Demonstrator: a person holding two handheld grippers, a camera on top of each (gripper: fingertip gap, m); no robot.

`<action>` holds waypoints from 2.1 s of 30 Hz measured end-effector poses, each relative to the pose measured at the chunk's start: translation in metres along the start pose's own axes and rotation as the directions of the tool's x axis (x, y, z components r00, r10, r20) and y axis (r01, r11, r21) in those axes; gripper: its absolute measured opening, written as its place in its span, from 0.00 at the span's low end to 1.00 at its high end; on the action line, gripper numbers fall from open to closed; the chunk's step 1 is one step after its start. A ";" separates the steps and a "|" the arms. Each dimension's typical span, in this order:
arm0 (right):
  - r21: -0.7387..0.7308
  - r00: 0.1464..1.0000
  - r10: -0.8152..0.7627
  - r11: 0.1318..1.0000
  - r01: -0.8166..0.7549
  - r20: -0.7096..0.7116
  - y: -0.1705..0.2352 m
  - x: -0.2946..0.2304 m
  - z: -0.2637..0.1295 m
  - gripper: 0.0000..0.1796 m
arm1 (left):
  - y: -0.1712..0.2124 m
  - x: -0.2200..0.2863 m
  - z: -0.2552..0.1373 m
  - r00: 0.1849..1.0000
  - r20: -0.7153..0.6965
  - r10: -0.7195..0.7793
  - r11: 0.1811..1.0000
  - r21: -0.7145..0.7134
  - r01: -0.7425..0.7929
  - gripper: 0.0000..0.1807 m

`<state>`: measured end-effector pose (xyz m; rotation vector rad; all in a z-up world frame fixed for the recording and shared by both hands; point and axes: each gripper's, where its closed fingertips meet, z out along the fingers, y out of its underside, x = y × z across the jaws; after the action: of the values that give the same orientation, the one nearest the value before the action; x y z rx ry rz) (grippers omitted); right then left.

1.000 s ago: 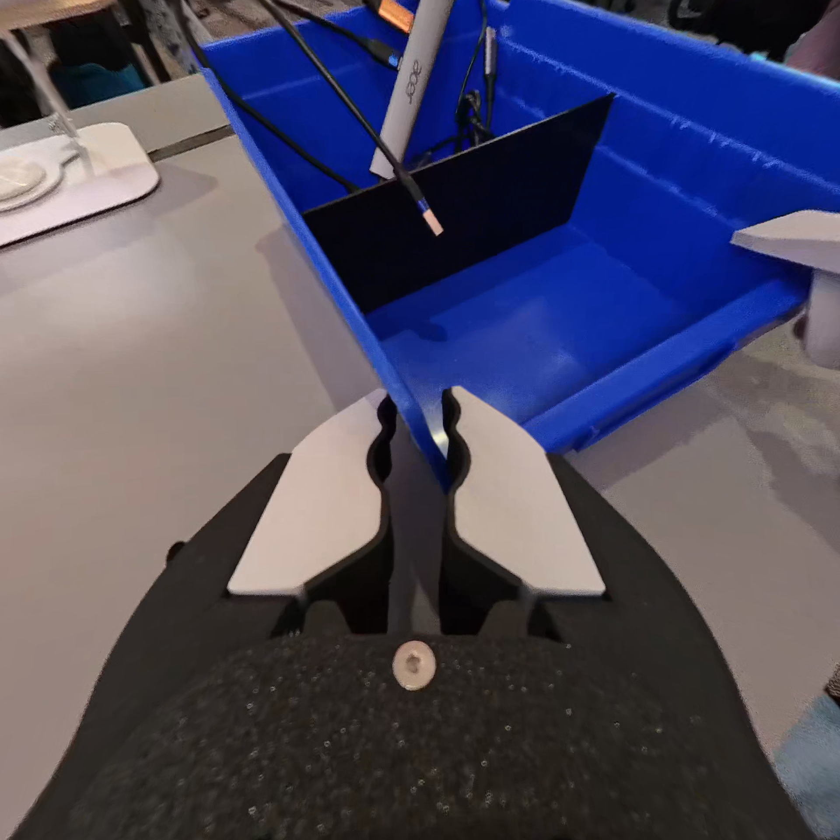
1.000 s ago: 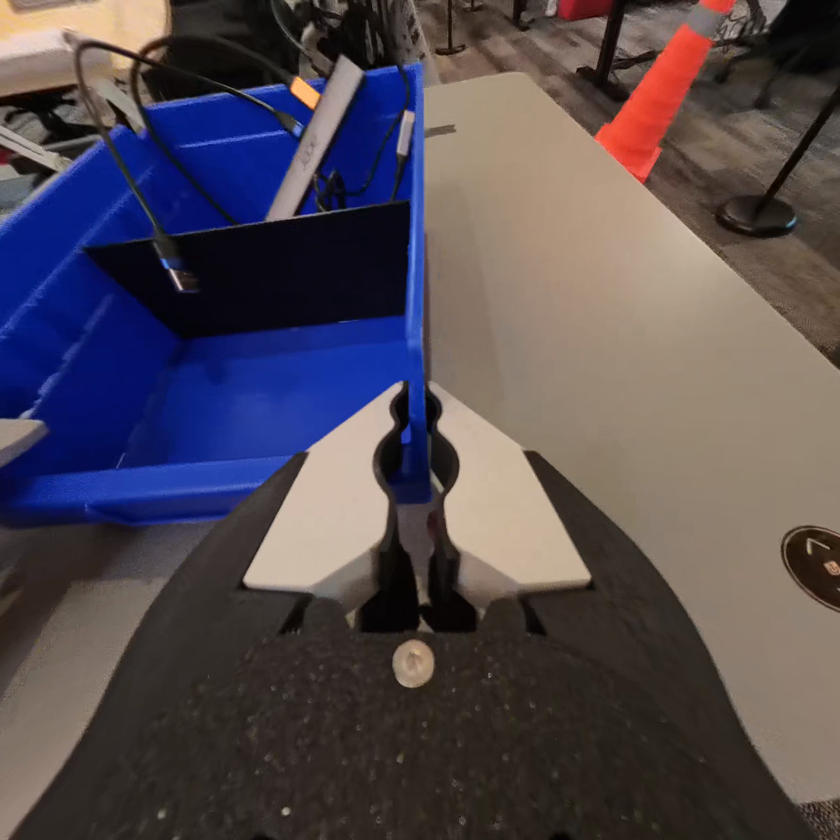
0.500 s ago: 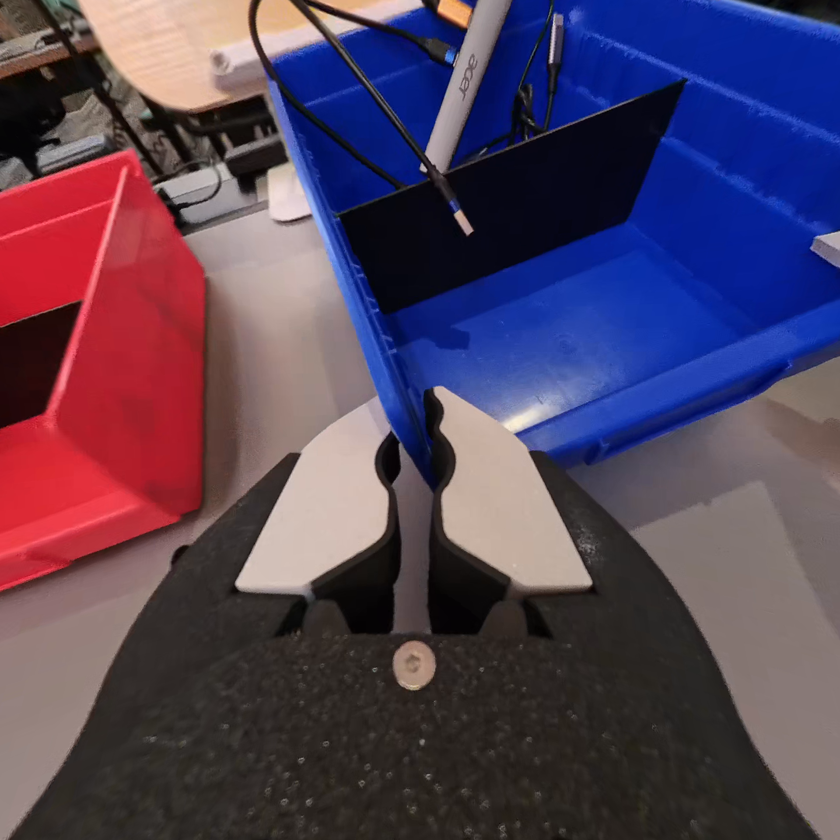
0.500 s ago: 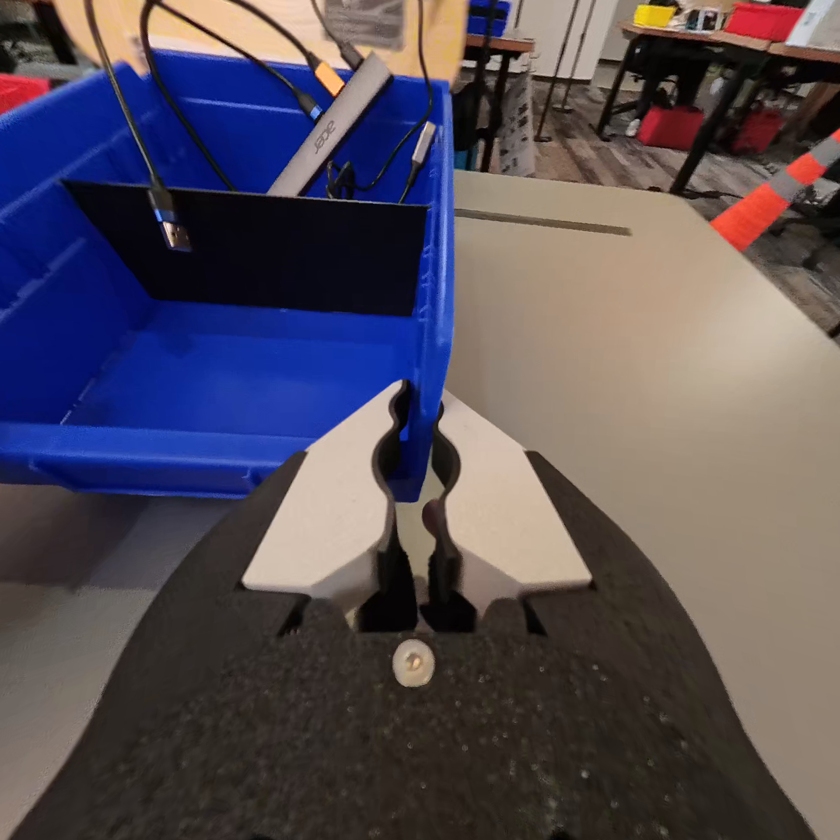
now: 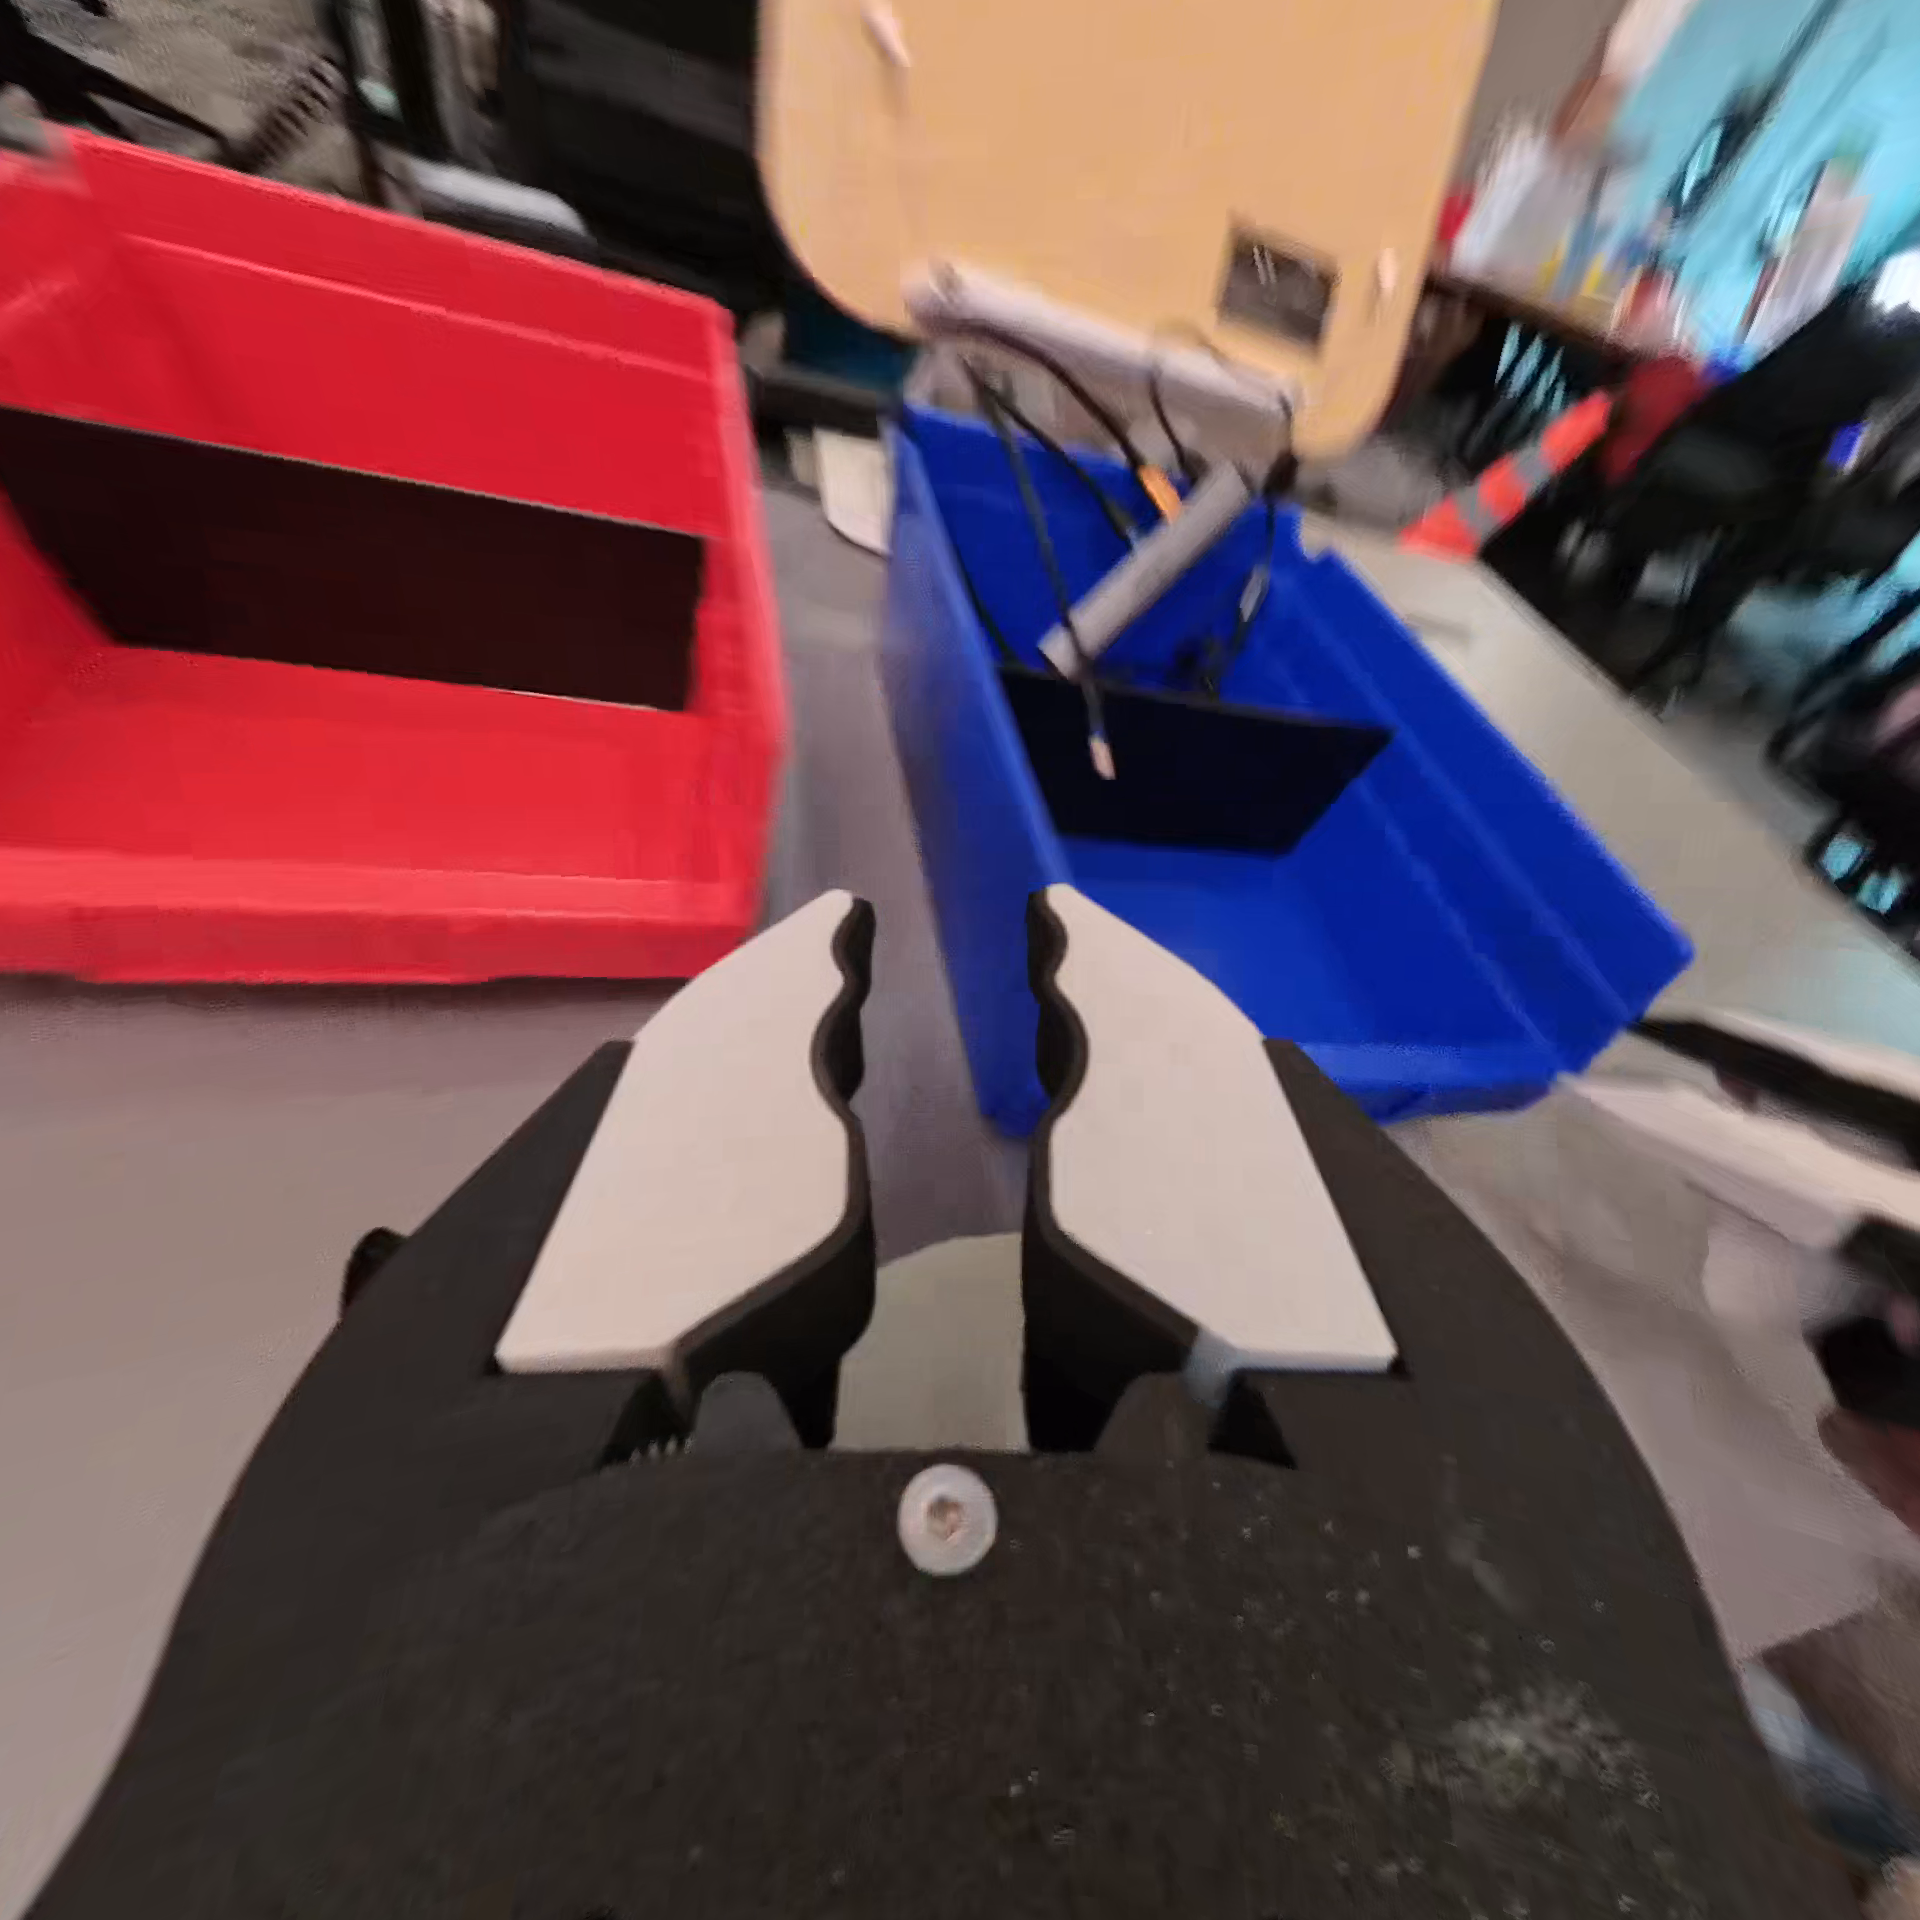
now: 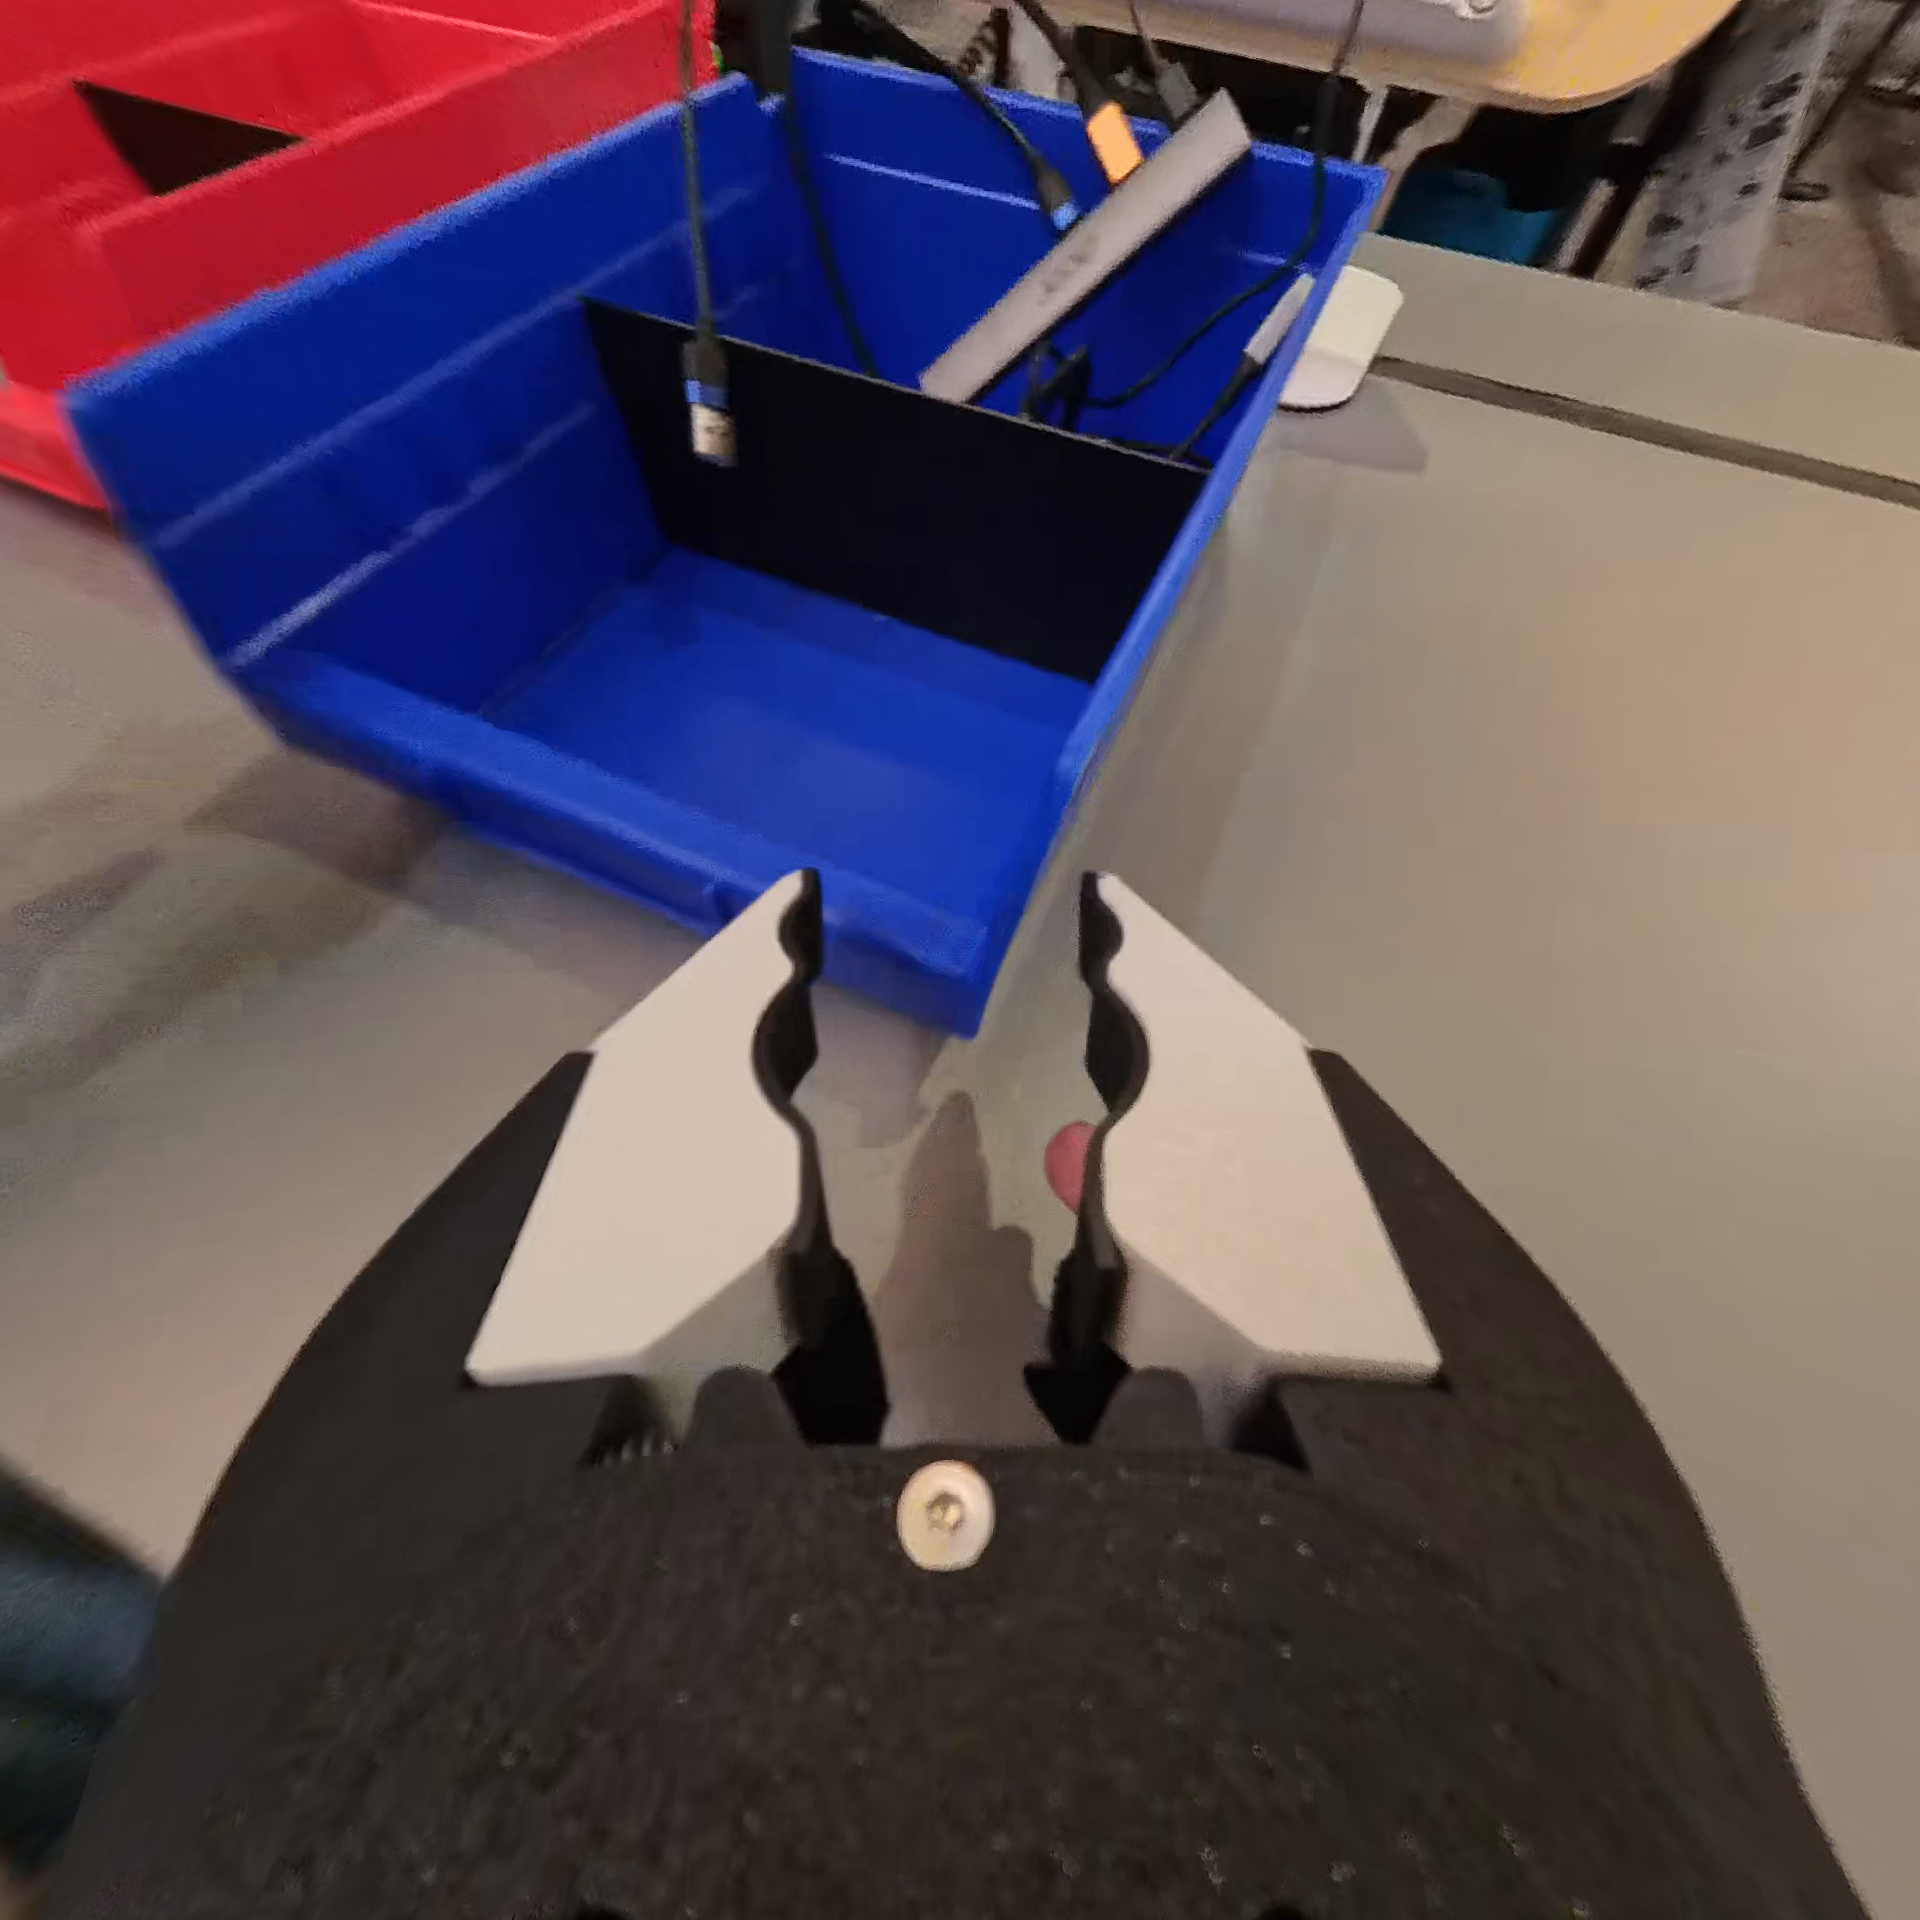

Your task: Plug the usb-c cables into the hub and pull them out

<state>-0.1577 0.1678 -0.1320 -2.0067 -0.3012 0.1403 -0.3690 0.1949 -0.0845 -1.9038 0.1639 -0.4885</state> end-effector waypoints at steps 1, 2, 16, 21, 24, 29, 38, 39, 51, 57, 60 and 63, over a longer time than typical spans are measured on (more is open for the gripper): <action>0.014 1.000 0.009 1.000 -0.009 0.030 0.000 -0.006 -0.010 0.28 | -0.008 -0.022 -0.015 0.999 0.009 -0.053 0.998 0.046 0.053 0.17; 0.042 0.998 0.011 0.999 -0.014 0.069 -0.002 -0.013 -0.020 0.28 | -0.010 -0.049 -0.026 0.996 0.038 -0.082 0.995 0.060 0.079 0.19; -0.026 0.778 -0.055 0.995 0.092 0.626 0.025 -0.183 -0.049 0.32 | -0.022 -0.253 0.013 0.967 0.239 0.090 0.970 -0.241 -0.030 0.27; -0.131 0.803 0.012 0.988 0.083 0.595 0.026 -0.191 -0.023 0.37 | -0.020 -0.252 0.036 0.974 0.217 0.065 0.981 -0.190 -0.023 0.02; -0.083 0.852 -0.013 0.994 0.066 0.523 0.005 -0.188 -0.004 0.36 | -0.011 -0.246 0.021 0.967 0.250 0.057 0.977 -0.212 -0.002 0.02; -0.006 0.912 0.012 1.000 -0.010 0.411 -0.029 -0.198 0.035 0.36 | 0.018 -0.222 -0.040 0.930 0.344 0.132 0.961 -0.275 -0.035 0.02; 0.138 0.981 -0.129 0.984 0.109 0.148 -0.047 -0.216 0.074 0.03 | 0.056 -0.178 -0.119 0.875 0.466 0.129 0.963 -0.268 0.001 0.02; 0.157 0.977 -0.169 0.976 0.149 0.127 -0.050 -0.216 0.072 0.02 | 0.056 -0.175 -0.125 0.851 0.494 0.175 0.963 -0.266 -0.044 0.02; 0.607 0.980 -0.112 0.772 0.189 -0.161 -0.208 -0.114 -0.033 0.02 | -0.117 -0.054 -0.094 0.886 0.409 0.216 0.907 0.252 -0.338 0.02; 0.569 0.920 0.023 0.791 0.223 -0.392 -0.206 0.064 -0.089 0.03 | -0.131 0.105 0.033 0.923 0.106 0.369 0.889 0.249 -0.384 0.03; 0.482 0.885 0.113 0.866 0.135 -0.451 -0.155 0.166 -0.104 0.02 | -0.099 0.199 0.083 0.907 -0.027 0.421 0.893 0.188 -0.409 0.05; 0.421 0.892 0.209 0.907 -0.024 -0.400 -0.081 0.247 -0.110 0.02 | -0.058 0.279 0.109 0.915 -0.134 0.381 0.918 0.177 -0.356 0.07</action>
<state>0.0934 0.1733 -0.0022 -1.5817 0.1371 -0.1646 -0.0787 0.2162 0.0067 -1.6341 0.5722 -0.3879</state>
